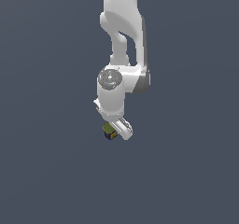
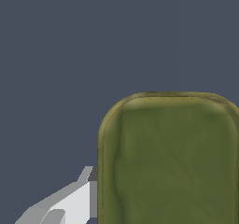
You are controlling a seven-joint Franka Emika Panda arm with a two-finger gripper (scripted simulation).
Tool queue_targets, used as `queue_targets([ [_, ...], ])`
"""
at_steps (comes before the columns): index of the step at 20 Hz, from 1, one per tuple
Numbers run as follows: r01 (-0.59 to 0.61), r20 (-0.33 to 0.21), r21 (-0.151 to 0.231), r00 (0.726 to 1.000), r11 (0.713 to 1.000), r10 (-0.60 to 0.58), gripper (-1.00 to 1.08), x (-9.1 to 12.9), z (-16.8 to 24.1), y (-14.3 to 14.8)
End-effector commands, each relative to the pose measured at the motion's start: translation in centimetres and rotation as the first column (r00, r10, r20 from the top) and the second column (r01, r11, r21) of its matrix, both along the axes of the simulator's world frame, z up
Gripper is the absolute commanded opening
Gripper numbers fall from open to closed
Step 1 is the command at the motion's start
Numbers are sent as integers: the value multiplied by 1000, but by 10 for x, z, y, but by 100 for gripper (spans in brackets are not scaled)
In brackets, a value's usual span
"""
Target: Pick up the object and move it to a goal position.
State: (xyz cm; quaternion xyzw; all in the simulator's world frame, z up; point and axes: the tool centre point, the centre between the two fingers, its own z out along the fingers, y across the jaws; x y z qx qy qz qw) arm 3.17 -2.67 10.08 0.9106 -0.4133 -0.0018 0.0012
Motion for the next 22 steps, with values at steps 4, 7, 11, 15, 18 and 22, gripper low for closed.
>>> queue_targets([
  [4, 0, 4, 0, 1000, 1000, 0, -100, 31, 28, 32],
  [7, 0, 4, 0, 1000, 1000, 0, -100, 46, 40, 48],
  [11, 0, 4, 0, 1000, 1000, 0, -100, 63, 54, 66],
  [15, 0, 4, 0, 1000, 1000, 0, -100, 77, 65, 80],
  [18, 0, 4, 0, 1000, 1000, 0, -100, 85, 71, 87],
  [22, 0, 4, 0, 1000, 1000, 0, -100, 92, 76, 94],
])
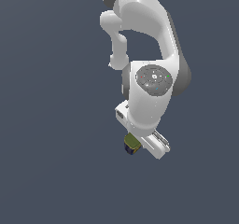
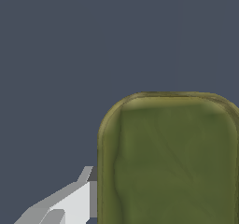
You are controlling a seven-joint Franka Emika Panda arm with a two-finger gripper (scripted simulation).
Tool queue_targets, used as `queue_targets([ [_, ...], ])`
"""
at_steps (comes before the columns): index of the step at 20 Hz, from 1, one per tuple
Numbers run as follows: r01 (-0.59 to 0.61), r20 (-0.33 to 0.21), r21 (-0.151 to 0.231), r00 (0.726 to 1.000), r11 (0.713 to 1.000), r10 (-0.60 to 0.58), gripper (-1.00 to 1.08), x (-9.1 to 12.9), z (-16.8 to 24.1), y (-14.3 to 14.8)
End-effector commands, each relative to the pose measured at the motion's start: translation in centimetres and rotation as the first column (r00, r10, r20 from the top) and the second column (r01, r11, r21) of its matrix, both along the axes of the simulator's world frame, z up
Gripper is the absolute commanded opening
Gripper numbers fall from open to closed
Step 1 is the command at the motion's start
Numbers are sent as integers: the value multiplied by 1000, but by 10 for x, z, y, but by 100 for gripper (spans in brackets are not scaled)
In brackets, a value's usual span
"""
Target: Pick up the object and move it to a goal position.
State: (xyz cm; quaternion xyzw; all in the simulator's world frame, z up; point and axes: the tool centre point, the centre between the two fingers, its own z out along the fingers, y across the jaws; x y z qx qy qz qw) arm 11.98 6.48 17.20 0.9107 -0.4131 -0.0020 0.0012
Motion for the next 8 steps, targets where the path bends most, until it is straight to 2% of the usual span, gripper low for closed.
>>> queue_targets([
  [1, 1, 5, 0, 1000, 1000, -1, -100, 5, 6, 3],
  [8, 1, 5, 0, 1000, 1000, -1, -100, 9, 9, 7],
])
